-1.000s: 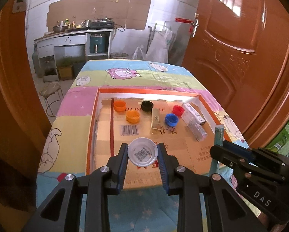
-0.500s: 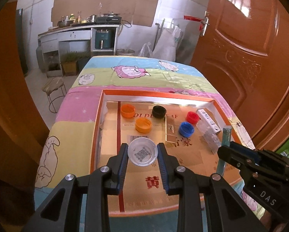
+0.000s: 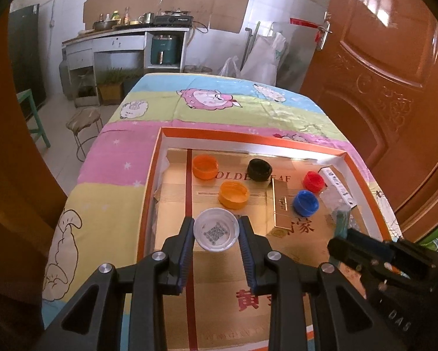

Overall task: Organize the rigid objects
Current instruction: 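Carry the teal tube in the right tool and white lid in the left tool over the box, then lower and open the right tool to release the teal tube while the left tool releases the white lid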

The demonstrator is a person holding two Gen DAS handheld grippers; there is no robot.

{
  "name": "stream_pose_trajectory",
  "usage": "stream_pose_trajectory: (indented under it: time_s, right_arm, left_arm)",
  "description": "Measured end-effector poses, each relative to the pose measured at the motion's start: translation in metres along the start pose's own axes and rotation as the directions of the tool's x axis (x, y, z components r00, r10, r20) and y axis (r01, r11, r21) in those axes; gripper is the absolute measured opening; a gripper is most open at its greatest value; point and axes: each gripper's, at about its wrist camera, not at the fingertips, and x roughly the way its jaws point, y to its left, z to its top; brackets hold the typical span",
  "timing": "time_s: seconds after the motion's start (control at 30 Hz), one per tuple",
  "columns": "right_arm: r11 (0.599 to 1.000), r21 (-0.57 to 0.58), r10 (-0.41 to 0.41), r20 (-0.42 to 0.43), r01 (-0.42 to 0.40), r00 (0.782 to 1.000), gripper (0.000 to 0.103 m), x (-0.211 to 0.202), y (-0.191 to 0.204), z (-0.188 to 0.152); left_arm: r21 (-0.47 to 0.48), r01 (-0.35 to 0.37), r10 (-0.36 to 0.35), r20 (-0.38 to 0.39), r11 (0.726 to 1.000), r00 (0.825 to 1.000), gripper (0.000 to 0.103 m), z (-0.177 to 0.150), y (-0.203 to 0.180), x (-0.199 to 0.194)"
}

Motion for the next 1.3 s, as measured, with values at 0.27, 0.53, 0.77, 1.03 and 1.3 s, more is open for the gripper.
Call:
stream_pose_trajectory:
  time_s: [0.27,0.53,0.77,1.03,1.3]
  right_arm:
    - [1.000,-0.014,0.004,-0.030,-0.004,1.000,0.023,0.015,0.003,-0.001]
    - [1.000,-0.015,0.002,-0.046,-0.003,0.999,0.023,0.027,0.002,0.000]
    - [1.000,-0.012,-0.003,-0.053,0.002,0.999,0.023,0.030,0.002,-0.001]
    - [1.000,-0.017,-0.004,-0.055,0.003,0.998,0.023,0.033,0.002,-0.002]
    - [0.999,-0.038,-0.016,-0.051,0.014,0.999,0.025,0.034,0.003,-0.003]
  left_arm:
    - [0.003,-0.013,0.013,-0.004,1.000,1.000,0.031,0.003,0.004,0.008]
    - [0.018,-0.021,0.022,-0.017,1.000,1.000,0.031,0.003,0.003,0.018]
    - [0.033,-0.029,0.030,-0.034,0.999,0.999,0.031,0.002,0.000,0.026]
    - [0.062,-0.055,0.058,-0.044,0.997,0.997,0.031,0.000,-0.005,0.032]
    - [0.071,-0.056,0.059,-0.043,0.996,0.997,0.031,0.000,-0.005,0.033]
